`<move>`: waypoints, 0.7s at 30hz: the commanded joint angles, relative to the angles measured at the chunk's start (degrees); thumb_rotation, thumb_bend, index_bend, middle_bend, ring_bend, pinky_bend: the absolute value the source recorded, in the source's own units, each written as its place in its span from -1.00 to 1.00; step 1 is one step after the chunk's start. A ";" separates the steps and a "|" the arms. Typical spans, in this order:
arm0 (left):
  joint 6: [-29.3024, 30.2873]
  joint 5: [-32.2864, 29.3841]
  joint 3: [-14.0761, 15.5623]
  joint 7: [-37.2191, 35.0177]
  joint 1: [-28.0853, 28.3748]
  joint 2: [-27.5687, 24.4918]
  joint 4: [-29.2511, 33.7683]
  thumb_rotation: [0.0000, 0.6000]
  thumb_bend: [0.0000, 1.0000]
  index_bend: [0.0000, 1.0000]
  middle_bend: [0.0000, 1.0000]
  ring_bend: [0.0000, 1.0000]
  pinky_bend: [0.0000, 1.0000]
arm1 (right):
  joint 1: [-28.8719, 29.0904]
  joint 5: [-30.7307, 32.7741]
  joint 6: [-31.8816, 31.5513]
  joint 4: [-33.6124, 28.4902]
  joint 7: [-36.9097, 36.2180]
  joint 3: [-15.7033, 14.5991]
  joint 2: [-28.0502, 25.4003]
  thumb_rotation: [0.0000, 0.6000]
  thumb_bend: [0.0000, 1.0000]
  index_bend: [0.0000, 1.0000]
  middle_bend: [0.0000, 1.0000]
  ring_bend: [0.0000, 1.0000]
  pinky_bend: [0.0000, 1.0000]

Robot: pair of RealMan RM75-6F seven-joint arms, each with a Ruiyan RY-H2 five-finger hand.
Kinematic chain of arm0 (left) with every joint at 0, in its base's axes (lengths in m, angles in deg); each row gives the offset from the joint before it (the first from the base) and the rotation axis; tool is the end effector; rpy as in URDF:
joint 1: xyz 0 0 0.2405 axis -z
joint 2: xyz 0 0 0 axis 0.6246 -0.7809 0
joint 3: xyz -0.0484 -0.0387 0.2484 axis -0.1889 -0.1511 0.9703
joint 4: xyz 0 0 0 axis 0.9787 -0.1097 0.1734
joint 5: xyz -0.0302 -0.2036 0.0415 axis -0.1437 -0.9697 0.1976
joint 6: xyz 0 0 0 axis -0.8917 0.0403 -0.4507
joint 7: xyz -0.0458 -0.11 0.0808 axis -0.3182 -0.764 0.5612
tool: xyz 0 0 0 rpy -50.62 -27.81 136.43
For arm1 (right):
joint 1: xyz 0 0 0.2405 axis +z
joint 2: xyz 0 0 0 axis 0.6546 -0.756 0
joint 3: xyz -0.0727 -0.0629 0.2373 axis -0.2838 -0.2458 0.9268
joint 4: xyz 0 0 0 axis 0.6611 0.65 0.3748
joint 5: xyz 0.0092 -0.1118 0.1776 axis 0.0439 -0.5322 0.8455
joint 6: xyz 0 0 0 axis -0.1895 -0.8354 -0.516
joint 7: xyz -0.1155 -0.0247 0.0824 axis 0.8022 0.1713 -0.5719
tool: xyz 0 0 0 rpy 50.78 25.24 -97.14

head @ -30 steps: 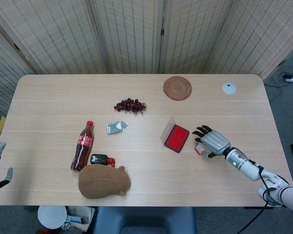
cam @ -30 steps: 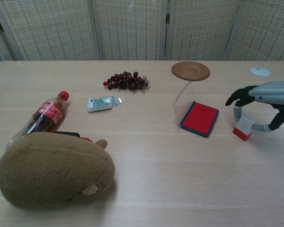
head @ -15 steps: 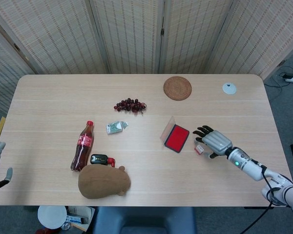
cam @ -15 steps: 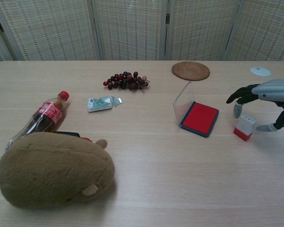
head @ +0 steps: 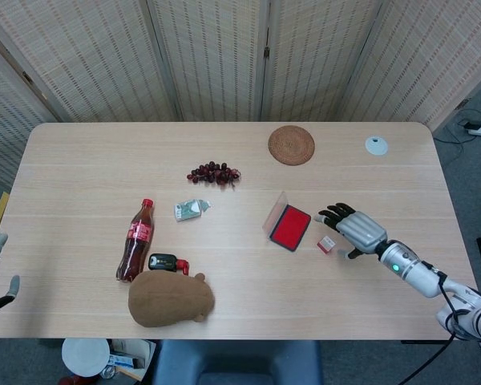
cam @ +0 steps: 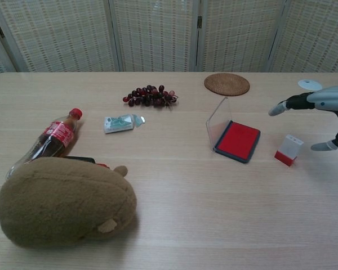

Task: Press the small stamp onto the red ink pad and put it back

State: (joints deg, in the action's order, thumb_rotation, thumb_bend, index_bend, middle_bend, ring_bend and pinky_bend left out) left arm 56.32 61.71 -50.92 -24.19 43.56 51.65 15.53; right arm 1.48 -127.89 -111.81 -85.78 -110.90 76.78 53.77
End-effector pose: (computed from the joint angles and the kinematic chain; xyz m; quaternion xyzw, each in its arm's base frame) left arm -0.3518 0.1903 0.1744 -0.5635 -0.3888 -0.3450 0.6421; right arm -0.2821 -0.3515 0.0658 0.8265 -0.3542 0.2714 0.3432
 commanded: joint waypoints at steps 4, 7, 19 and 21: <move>0.06 -0.08 -0.17 -0.35 0.01 -0.08 -0.02 1.00 -0.15 -1.00 -1.00 -1.00 -1.00 | -5.84 2.42 -11.81 -8.44 -0.22 2.66 -7.45 1.00 -0.53 -0.88 -0.89 -1.00 -1.00; -0.16 0.15 -0.04 -0.64 0.09 -0.24 0.11 1.00 -0.15 -1.00 -1.00 -1.00 -1.00 | -11.33 4.35 -18.30 -10.37 2.74 3.06 -8.61 1.00 -0.55 -0.91 -0.93 -1.00 -1.00; 0.98 3.96 1.34 -2.35 0.03 -1.12 0.75 1.00 -0.15 -1.00 -1.00 -1.00 -1.00 | -27.24 14.49 -28.48 -8.99 16.75 5.43 -4.35 1.00 -0.55 -1.00 -1.00 -1.00 -1.00; 1.03 4.48 1.54 -2.26 0.14 -1.08 0.72 1.00 -0.15 -1.00 -1.00 -1.00 -1.00 | -27.81 14.94 -27.93 -9.92 16.79 5.78 -5.12 1.00 -0.55 -1.00 -1.00 -1.00 -1.00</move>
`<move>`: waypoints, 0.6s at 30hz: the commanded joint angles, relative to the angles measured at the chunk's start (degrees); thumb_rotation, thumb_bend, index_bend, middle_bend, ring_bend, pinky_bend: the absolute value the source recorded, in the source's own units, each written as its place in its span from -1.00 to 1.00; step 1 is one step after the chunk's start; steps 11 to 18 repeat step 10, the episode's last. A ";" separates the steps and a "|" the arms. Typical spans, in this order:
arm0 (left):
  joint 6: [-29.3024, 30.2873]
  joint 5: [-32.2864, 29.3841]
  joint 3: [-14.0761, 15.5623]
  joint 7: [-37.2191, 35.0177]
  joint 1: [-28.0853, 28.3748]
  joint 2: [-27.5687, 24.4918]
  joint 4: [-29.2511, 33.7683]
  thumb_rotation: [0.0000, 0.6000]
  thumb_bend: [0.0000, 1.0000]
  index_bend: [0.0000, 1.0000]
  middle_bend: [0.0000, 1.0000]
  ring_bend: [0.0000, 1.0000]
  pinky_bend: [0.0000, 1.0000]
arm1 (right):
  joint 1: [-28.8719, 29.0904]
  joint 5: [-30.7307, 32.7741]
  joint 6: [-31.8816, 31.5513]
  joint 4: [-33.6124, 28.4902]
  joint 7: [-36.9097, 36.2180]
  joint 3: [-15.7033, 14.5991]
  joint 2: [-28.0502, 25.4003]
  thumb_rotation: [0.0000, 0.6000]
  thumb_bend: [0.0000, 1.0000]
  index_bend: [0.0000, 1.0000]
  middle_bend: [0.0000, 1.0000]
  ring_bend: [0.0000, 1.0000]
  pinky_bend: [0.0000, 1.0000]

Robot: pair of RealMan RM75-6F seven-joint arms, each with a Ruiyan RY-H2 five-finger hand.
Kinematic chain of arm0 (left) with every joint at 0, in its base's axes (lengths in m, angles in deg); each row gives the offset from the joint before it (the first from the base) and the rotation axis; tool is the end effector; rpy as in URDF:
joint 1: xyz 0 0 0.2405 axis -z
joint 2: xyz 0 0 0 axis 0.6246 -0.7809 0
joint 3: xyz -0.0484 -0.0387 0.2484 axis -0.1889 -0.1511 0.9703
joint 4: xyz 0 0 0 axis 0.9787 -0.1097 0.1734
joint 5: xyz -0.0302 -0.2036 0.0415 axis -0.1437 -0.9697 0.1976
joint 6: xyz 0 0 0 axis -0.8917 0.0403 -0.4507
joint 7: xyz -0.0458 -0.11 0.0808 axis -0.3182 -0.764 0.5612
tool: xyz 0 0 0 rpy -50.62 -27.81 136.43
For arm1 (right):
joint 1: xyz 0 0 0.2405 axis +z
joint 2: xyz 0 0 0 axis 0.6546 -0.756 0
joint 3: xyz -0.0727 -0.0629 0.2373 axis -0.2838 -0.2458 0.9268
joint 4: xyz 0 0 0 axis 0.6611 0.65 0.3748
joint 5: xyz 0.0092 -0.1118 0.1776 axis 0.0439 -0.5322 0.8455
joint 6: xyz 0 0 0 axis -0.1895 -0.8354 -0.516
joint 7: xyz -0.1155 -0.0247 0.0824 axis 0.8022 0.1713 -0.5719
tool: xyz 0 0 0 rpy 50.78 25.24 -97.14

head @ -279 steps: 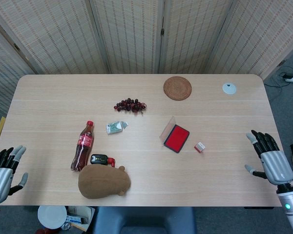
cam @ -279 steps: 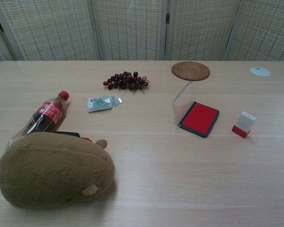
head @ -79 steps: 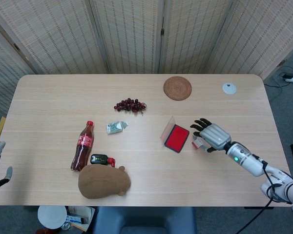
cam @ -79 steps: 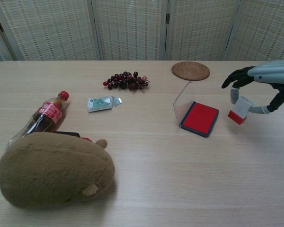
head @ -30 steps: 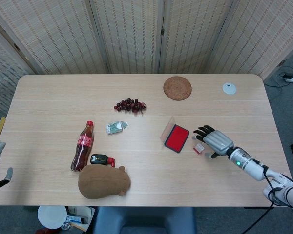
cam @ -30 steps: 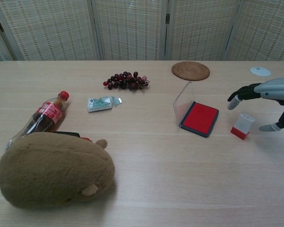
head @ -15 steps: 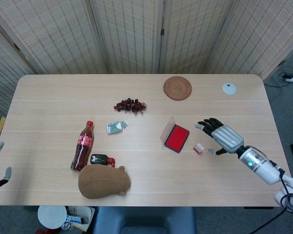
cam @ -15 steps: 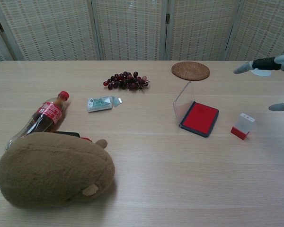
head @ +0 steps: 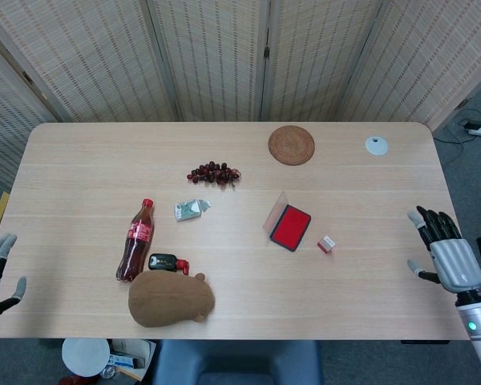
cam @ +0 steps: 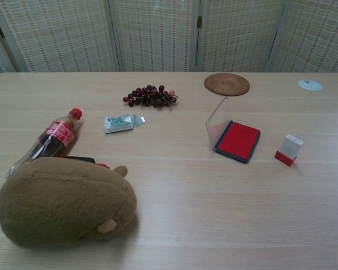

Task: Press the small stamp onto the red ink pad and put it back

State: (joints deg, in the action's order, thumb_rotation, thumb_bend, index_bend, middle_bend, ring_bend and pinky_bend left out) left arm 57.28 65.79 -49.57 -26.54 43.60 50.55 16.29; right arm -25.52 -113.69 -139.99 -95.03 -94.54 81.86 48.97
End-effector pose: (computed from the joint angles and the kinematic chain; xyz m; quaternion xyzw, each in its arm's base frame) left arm -0.3425 0.1866 0.1733 -0.5838 -0.3849 -0.3639 0.6154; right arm -0.3569 -0.2267 0.1478 0.6481 -0.3615 0.3650 0.5622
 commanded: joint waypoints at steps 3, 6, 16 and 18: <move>0.52 1.20 0.47 0.26 0.07 0.07 0.03 1.00 -0.15 -1.00 -1.00 -1.00 -1.00 | -1.50 0.41 -0.57 -1.74 0.55 1.53 -1.02 1.00 -0.56 -1.00 -1.00 -1.00 -1.00; 0.60 1.40 0.63 0.52 0.05 0.15 0.06 1.00 -0.14 -1.00 -1.00 -1.00 -1.00 | -1.88 0.00 -0.53 -2.24 0.32 2.08 -1.43 1.00 -0.56 -1.00 -1.00 -1.00 -1.00; 0.27 1.51 0.71 1.17 0.33 0.44 0.05 1.00 -0.15 -1.00 -1.00 -1.00 -1.00 | -2.20 -1.03 -0.40 -2.40 -0.04 2.53 -1.73 1.00 -0.56 -1.00 -1.00 -1.00 -1.00; 0.27 1.51 0.71 1.17 0.33 0.44 0.05 1.00 -0.15 -1.00 -1.00 -1.00 -1.00 | -2.20 -1.03 -0.40 -2.40 -0.04 2.53 -1.73 1.00 -0.56 -1.00 -1.00 -1.00 -1.00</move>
